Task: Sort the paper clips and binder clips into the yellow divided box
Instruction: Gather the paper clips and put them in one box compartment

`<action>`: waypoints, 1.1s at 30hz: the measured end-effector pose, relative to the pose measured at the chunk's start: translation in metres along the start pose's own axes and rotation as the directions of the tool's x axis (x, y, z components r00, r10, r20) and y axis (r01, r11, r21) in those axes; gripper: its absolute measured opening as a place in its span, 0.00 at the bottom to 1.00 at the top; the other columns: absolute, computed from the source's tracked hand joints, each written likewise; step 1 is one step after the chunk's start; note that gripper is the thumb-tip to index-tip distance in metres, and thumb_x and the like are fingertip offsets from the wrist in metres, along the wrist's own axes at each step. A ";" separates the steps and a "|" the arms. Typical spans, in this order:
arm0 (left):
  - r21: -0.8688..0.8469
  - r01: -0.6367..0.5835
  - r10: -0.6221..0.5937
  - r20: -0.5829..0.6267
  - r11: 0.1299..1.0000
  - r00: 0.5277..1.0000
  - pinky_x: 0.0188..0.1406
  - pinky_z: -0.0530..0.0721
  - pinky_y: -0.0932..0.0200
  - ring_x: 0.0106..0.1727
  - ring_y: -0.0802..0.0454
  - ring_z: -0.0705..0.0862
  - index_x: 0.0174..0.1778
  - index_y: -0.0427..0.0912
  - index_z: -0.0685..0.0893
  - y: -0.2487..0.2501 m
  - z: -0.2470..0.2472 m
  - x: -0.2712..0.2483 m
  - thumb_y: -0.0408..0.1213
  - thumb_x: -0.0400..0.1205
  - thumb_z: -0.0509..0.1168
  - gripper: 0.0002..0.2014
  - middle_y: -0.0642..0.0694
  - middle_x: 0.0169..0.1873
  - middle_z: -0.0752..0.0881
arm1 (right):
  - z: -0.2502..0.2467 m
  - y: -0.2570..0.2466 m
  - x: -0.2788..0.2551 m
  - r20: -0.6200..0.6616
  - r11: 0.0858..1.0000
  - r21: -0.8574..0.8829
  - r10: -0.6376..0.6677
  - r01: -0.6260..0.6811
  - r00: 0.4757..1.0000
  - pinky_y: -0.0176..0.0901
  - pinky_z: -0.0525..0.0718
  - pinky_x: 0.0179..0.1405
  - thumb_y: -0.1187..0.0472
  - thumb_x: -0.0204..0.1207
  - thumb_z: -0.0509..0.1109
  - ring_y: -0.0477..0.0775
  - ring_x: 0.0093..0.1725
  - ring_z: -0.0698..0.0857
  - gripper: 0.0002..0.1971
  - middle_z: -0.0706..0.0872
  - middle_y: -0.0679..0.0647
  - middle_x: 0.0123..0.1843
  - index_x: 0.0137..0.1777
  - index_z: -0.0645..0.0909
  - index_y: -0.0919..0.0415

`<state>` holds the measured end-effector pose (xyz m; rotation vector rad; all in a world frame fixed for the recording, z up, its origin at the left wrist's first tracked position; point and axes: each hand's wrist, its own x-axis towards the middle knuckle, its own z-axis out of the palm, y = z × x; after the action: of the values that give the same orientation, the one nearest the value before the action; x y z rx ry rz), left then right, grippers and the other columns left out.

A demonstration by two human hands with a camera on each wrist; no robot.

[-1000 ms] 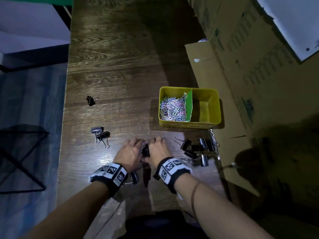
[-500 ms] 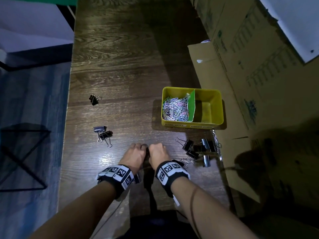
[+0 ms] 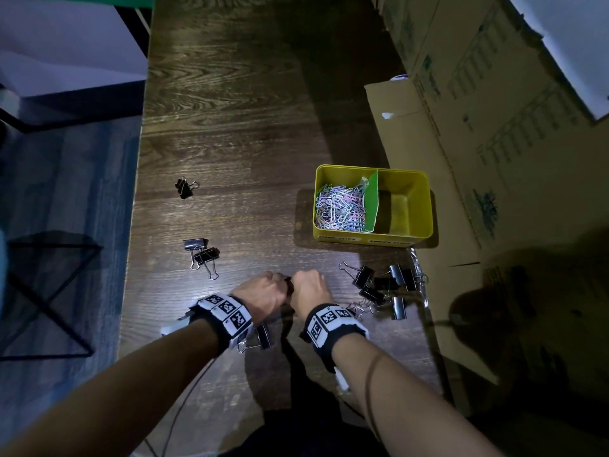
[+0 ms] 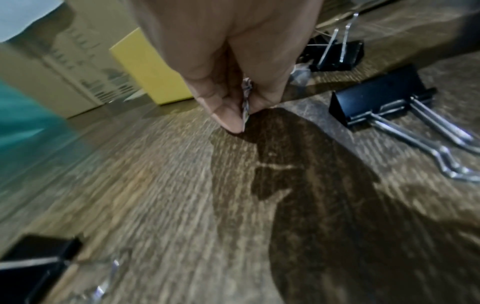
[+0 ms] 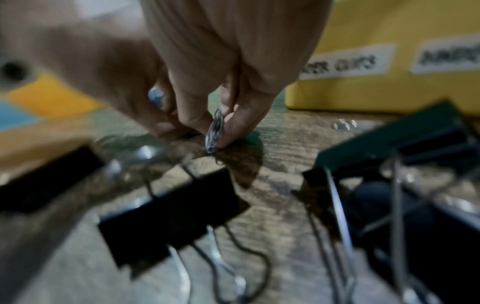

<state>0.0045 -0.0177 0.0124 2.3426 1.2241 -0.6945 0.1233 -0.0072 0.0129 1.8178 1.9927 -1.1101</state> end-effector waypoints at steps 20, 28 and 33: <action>-0.996 0.041 -0.584 -0.015 0.082 0.812 0.21 0.79 0.68 0.22 0.53 0.79 0.35 0.37 0.83 -0.037 0.024 0.002 0.23 0.77 0.67 0.07 0.49 0.21 0.82 | -0.027 0.042 0.014 0.147 0.362 0.910 0.180 -0.205 0.973 0.44 0.79 0.24 0.75 0.79 0.55 0.53 0.26 0.78 0.13 0.76 0.59 0.32 0.40 0.79 0.65; -0.692 -0.157 -0.364 0.162 -0.704 0.917 0.18 0.56 0.66 0.17 0.54 0.62 0.23 0.40 0.72 -0.036 0.014 -0.003 0.31 0.63 0.49 0.08 0.46 0.17 0.68 | -0.026 0.028 0.015 0.162 0.648 0.722 0.179 -0.241 0.970 0.37 0.65 0.25 0.63 0.73 0.61 0.50 0.25 0.70 0.09 0.72 0.52 0.28 0.31 0.74 0.58; -0.825 -0.083 -0.414 0.191 -0.560 0.890 0.16 0.55 0.67 0.17 0.54 0.59 0.23 0.42 0.69 -0.031 0.016 0.007 0.39 0.76 0.52 0.15 0.47 0.19 0.65 | -0.011 0.016 0.006 0.030 0.993 0.105 0.059 -0.062 0.998 0.43 0.83 0.44 0.59 0.74 0.70 0.59 0.45 0.86 0.08 0.87 0.58 0.44 0.47 0.84 0.63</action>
<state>-0.0222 -0.0060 -0.0084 0.3429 1.3225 0.7794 0.1398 0.0037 0.0107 1.8906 1.8836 -1.2369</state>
